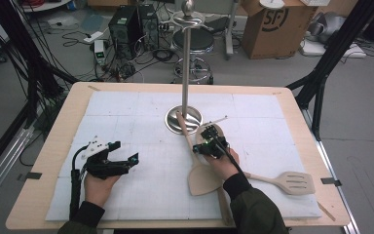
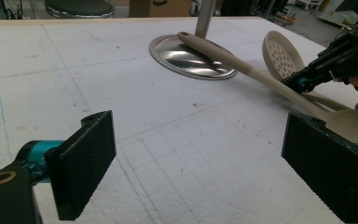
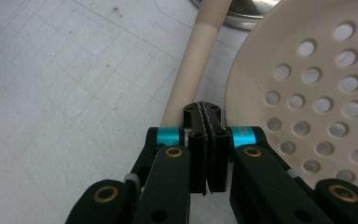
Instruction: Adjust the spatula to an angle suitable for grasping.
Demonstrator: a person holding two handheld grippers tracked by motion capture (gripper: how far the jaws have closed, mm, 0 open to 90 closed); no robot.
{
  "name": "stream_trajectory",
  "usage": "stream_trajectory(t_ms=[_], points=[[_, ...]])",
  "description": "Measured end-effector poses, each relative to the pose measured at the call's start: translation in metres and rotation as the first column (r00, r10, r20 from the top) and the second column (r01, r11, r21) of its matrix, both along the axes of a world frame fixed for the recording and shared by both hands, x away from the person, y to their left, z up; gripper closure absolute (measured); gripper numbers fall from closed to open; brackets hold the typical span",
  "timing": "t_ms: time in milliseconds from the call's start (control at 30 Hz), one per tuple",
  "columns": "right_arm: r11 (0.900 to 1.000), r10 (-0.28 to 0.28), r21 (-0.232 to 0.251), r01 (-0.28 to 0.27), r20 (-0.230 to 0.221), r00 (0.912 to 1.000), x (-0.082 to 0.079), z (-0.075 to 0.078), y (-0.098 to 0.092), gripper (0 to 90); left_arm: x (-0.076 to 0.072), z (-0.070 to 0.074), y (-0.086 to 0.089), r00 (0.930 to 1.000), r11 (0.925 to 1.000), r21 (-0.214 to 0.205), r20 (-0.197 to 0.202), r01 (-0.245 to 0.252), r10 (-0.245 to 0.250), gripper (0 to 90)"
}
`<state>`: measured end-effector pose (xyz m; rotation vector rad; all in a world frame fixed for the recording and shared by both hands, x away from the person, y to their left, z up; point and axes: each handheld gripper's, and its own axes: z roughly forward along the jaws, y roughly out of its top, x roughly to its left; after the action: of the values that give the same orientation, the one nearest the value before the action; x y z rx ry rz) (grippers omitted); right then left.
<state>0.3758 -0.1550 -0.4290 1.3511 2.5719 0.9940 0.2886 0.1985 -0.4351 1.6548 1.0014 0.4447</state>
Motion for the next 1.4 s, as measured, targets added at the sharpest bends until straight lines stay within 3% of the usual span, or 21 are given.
stream_trajectory(t_ms=[300,600,967,1200,1333,1400], points=[[1.0000,-0.003,-0.003,0.003,0.012,0.9999,0.003,-0.001,0.001,89.6,0.000,0.000,0.000,1.0000,1.0000,0.002,0.000,0.001,-0.001,10.5],[0.9948,0.020,-0.101,-0.014,0.063,0.9978,0.002,0.005,0.014,89.6,0.001,0.000,-0.001,1.0000,1.0000,0.003,0.000,0.002,-0.002,10.5],[0.9956,0.028,-0.091,-0.023,0.051,0.9983,0.005,0.005,0.017,89.5,0.001,0.000,0.000,1.0000,1.0000,0.000,-0.001,0.000,0.000,10.5],[0.9984,0.011,-0.056,-0.008,0.063,0.9979,0.006,0.009,0.012,76.2,0.001,0.000,0.000,1.0000,1.0000,0.001,-0.001,0.001,-0.001,10.5],[0.9992,-0.001,-0.040,0.004,0.082,0.9966,0.004,0.013,0.011,64.0,0.001,0.000,0.000,1.0000,1.0000,0.002,0.000,0.000,0.000,10.5],[0.9999,0.001,0.010,-0.002,0.077,0.9971,0.004,0.015,0.010,58.2,0.001,-0.001,0.000,1.0000,1.0000,0.006,-0.003,0.000,0.000,10.5]])
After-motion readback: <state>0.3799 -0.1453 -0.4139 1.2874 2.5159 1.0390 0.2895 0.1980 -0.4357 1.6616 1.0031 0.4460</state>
